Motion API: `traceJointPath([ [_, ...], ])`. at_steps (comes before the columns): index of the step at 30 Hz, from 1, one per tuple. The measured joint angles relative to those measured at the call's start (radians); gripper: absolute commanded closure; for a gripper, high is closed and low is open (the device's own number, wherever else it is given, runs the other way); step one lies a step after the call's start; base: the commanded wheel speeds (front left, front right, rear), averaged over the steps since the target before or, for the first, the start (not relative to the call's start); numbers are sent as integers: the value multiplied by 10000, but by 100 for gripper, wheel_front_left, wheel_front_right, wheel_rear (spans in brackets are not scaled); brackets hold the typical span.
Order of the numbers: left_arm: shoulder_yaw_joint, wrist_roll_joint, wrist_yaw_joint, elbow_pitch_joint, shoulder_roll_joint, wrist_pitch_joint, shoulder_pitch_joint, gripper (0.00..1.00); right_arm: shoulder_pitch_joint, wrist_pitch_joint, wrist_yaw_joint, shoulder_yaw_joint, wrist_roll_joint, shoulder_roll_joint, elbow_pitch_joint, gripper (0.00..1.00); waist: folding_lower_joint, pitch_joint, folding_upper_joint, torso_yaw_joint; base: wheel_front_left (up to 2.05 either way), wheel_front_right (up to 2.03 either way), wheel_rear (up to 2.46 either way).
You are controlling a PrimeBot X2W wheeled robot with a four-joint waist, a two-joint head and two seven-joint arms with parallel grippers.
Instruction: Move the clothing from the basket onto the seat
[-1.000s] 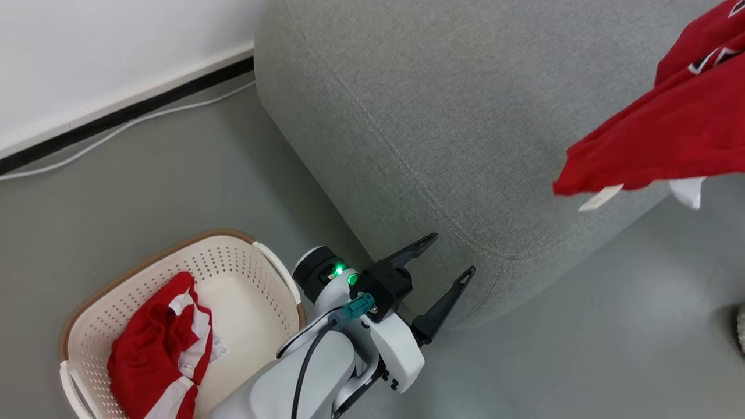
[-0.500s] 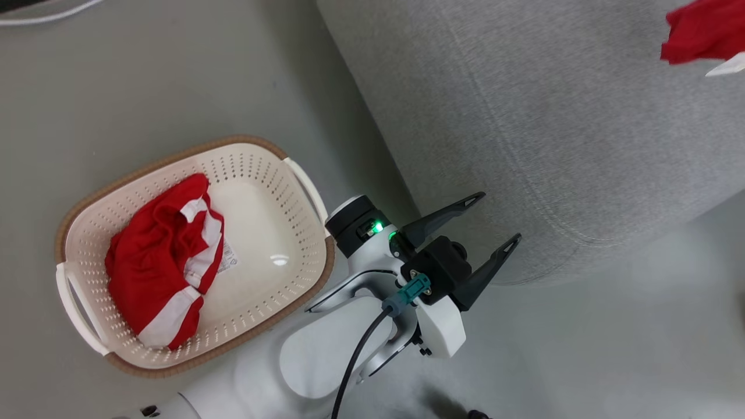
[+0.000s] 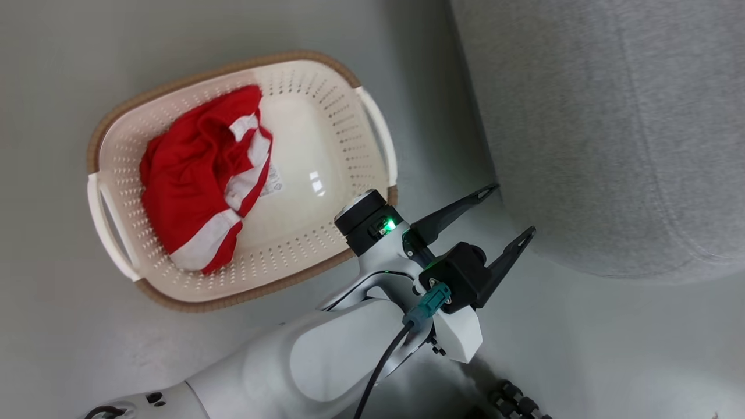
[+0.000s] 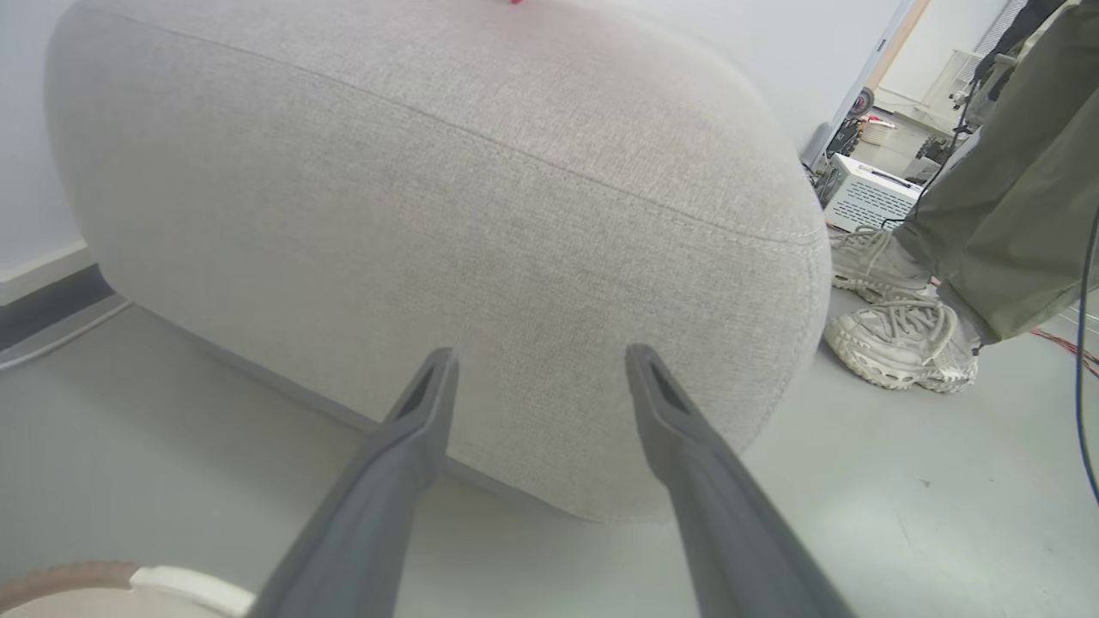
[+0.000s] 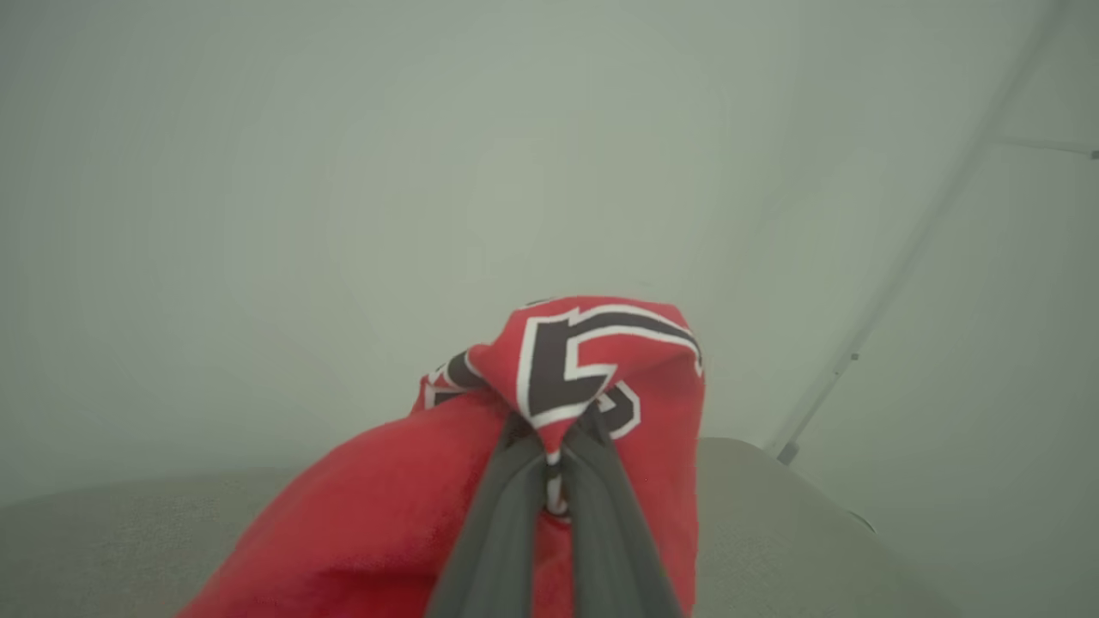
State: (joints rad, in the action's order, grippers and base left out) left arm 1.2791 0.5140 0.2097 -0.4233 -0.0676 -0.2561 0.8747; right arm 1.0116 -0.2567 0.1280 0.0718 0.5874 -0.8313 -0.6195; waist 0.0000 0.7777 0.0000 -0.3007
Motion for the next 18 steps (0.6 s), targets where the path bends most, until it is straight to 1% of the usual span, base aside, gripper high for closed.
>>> traceJointPath([
  [7, 71, -130, 391, 366, -21, 0, 0, 0, 636, 0, 0, 1003, 29, -568, -918, 100, 0, 686, 0, 720, 0, 0, 0],
  [10, 84, -238, 481, 596, -17, -2, 0, 0, 703, -2, 0, 1258, 107, -637, -1231, 100, 0, 907, 0, 1010, 0, 0, 0],
  [13, 96, -322, 525, 731, -15, -2, 0, 0, 604, -2, 0, 1072, 251, -566, -1597, 100, 1, 1056, 0, 1240, 0, 0, 0],
  [15, 96, -387, 527, 782, -17, -2, -1, 0, 341, -2, 12, 562, 416, -464, -1521, 100, 0, 1080, 0, 1334, 0, 0, 0],
  [18, 98, -389, 570, 876, -15, -2, -1, 0, -99, 0, 15, 136, 945, -207, -1390, 100, 1, 1047, 0, 1360, 0, 0, 0],
])
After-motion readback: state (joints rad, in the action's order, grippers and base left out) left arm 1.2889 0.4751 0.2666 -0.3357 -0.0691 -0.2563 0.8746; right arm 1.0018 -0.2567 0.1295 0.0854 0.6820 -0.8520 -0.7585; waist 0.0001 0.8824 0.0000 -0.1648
